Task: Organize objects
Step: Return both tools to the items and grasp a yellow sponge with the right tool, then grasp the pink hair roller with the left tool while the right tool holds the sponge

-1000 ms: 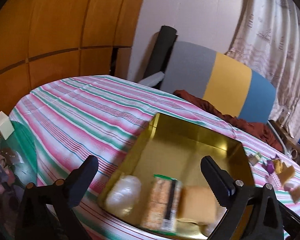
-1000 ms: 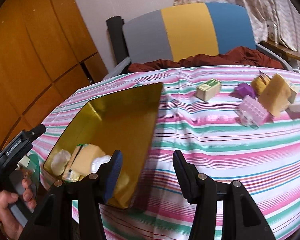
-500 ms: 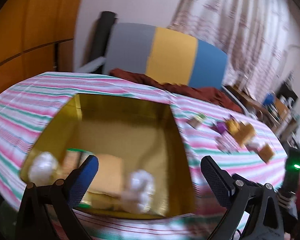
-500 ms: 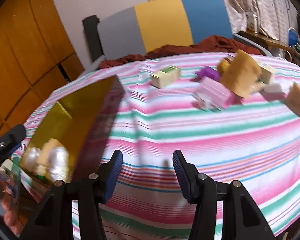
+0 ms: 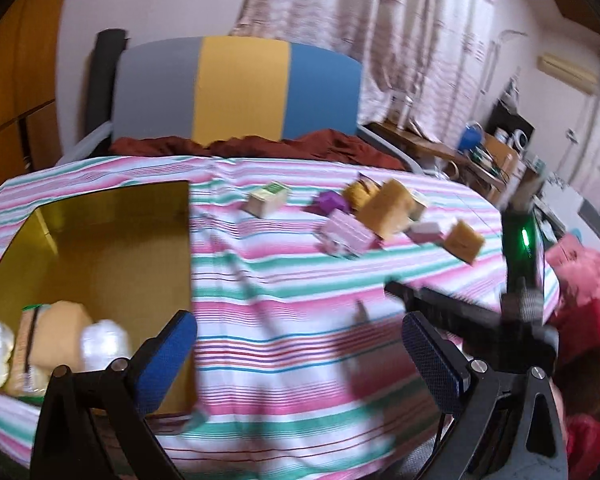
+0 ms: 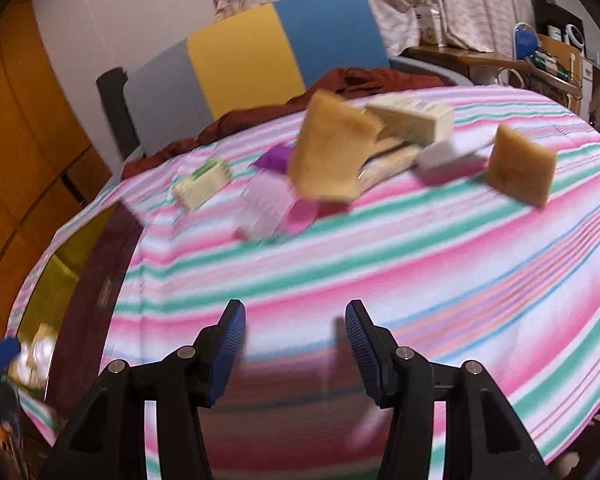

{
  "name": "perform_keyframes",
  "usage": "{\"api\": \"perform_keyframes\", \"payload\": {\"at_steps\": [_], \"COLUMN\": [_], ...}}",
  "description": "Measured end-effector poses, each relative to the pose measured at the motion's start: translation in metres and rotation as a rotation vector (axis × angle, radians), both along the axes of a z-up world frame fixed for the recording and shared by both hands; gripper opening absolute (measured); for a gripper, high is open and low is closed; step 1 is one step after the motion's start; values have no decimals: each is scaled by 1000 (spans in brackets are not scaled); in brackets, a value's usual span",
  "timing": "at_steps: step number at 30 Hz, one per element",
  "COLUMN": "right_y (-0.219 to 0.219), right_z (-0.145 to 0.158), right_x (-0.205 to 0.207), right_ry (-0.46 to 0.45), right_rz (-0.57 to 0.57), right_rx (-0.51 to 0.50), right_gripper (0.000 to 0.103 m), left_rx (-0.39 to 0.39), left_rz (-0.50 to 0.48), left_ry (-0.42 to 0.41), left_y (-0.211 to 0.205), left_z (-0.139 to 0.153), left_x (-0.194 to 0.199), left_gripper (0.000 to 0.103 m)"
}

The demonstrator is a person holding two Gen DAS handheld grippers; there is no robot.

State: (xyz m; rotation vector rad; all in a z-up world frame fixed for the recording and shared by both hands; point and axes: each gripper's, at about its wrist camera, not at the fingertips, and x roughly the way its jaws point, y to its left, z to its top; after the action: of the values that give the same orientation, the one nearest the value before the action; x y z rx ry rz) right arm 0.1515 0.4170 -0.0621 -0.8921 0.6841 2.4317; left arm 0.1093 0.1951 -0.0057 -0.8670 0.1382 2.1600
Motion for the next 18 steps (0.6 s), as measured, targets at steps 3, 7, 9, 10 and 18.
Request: {"api": "perform_keyframes", "payload": {"at_steps": [3,7,9,10,18], "right_y": [28,63,72,76,79], "right_z": [9,16,14,12,-4], "right_x": [-15,-45,-58,-64,-57], "right_ry": [25,74,74,66,117], "right_rz": [-25,-53,-52,-55,-47], "right_rx": [0,-13,-14,-15,-50], "right_gripper": [83,83,83,83,52], "left_rx": [-11,-17,-25,-29,-38], "left_rz": [-21,-22,-19,-16,-1], "left_ry": [1,-21,-31,-34,-49], "left_y": [10,14,15,14,16], "left_z": [-2,-6,-8,-9,-15], "left_x": [7,12,12,11,7], "left_gripper": [103,103,103,103,103]}}
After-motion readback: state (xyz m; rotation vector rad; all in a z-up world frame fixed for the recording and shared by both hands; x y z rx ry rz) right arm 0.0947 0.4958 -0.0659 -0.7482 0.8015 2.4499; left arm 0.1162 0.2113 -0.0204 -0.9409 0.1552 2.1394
